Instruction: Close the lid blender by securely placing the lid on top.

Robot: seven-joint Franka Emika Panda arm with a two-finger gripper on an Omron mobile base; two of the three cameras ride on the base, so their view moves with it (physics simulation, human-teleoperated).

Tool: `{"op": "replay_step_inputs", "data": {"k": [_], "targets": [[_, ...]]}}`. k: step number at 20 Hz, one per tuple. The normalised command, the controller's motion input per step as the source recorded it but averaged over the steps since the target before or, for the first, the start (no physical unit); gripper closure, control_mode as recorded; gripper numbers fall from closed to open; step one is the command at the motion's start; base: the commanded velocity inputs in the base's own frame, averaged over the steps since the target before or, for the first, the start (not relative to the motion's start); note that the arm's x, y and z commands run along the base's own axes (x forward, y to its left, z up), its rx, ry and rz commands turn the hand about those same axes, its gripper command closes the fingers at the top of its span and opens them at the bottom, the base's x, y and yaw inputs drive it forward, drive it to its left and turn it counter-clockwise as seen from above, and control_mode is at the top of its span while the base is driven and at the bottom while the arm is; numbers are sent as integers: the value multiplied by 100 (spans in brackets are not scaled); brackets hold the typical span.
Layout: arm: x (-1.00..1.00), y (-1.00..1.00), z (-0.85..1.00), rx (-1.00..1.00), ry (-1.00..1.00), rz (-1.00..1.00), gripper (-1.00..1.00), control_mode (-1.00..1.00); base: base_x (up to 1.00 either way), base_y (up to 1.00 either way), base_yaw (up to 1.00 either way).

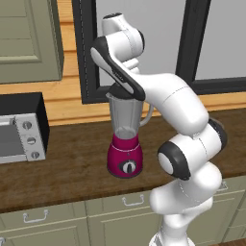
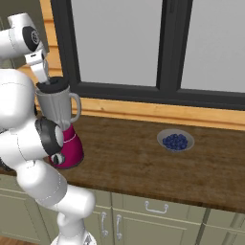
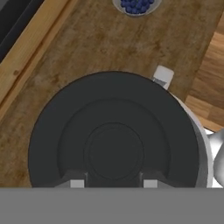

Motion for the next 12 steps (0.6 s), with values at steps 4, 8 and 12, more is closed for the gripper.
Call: {"op": "replay_step_inputs", "data": {"k": [4, 8, 12], "targets": [[0, 28, 0, 0, -1, -8, 100, -100, 0, 0, 0], [-25, 10, 0, 0, 0, -3, 100, -100, 0, 0, 0], [-32, 0, 0, 0, 0, 0, 100, -100, 0, 0, 0]]}}
